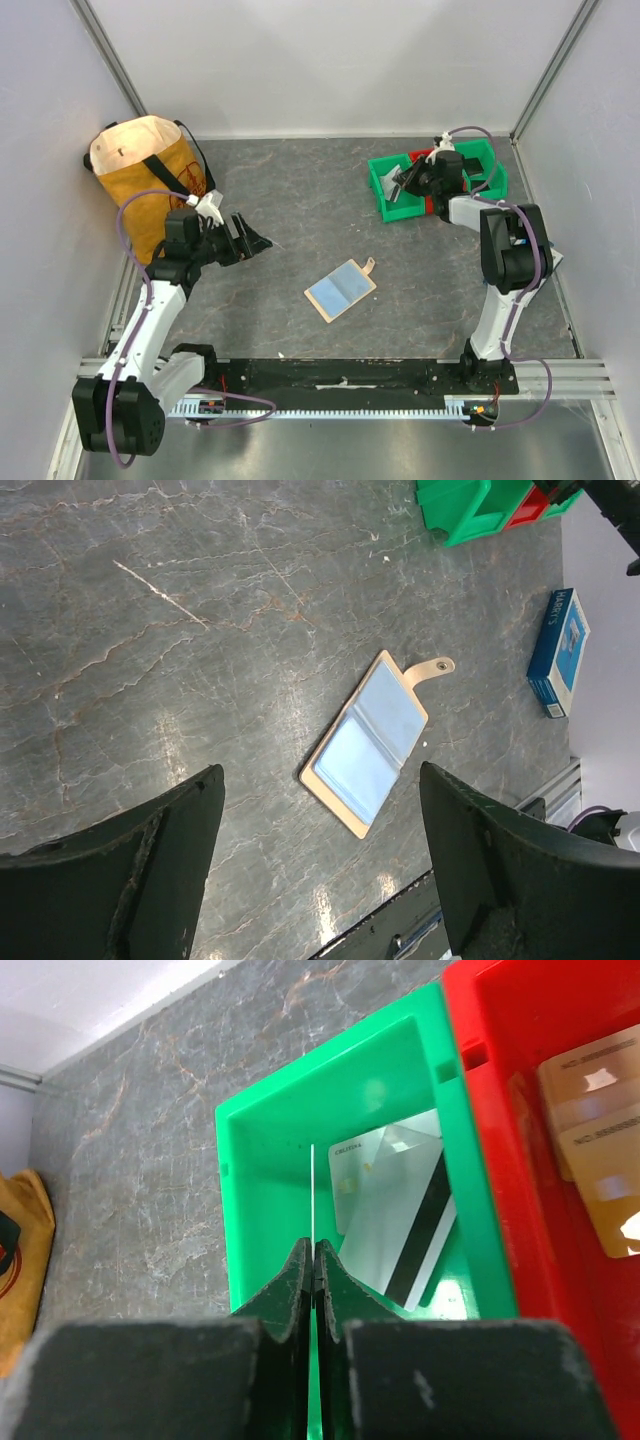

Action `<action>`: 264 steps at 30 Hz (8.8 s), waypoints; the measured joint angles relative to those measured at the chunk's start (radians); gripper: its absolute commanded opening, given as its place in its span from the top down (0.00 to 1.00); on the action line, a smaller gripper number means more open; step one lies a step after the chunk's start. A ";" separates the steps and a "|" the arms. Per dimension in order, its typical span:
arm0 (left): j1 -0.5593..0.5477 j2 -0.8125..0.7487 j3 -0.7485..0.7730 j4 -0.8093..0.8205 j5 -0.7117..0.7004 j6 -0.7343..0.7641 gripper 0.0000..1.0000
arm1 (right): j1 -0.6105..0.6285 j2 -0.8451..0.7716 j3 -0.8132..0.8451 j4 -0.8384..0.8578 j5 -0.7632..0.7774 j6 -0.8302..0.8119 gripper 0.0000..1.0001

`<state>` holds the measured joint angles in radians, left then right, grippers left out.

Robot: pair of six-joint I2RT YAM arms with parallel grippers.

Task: Take the credit cards out of the card holder
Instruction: Place the credit card in the storage box, then remove the credit card from the card holder, then place the credit card in the storage box.

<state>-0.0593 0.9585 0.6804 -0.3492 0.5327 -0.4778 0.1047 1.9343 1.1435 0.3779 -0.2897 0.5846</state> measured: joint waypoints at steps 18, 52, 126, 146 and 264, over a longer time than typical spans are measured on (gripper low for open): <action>-0.020 -0.023 -0.033 0.025 0.023 -0.013 0.22 | 0.056 -0.197 0.003 -0.254 0.246 -0.196 0.32; -0.689 0.411 -0.034 0.251 -0.307 -0.224 0.56 | 0.487 -0.546 -0.463 -0.373 0.024 -0.273 0.48; -0.696 0.024 -0.241 0.304 -0.498 -0.373 0.64 | 0.700 -0.360 -0.332 -0.439 -0.157 -0.282 0.57; -0.696 0.331 -0.229 0.382 -0.418 -0.360 0.89 | 0.529 -0.175 -0.460 -0.040 -0.372 -0.057 0.71; -0.463 -0.048 -0.227 0.678 -0.195 -0.632 0.98 | 1.092 -0.939 -0.551 0.079 0.959 -0.674 0.04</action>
<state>-0.5220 0.9108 0.4538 0.3286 0.3374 -1.1095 1.1969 0.9955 0.5922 0.4568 0.6693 -0.0891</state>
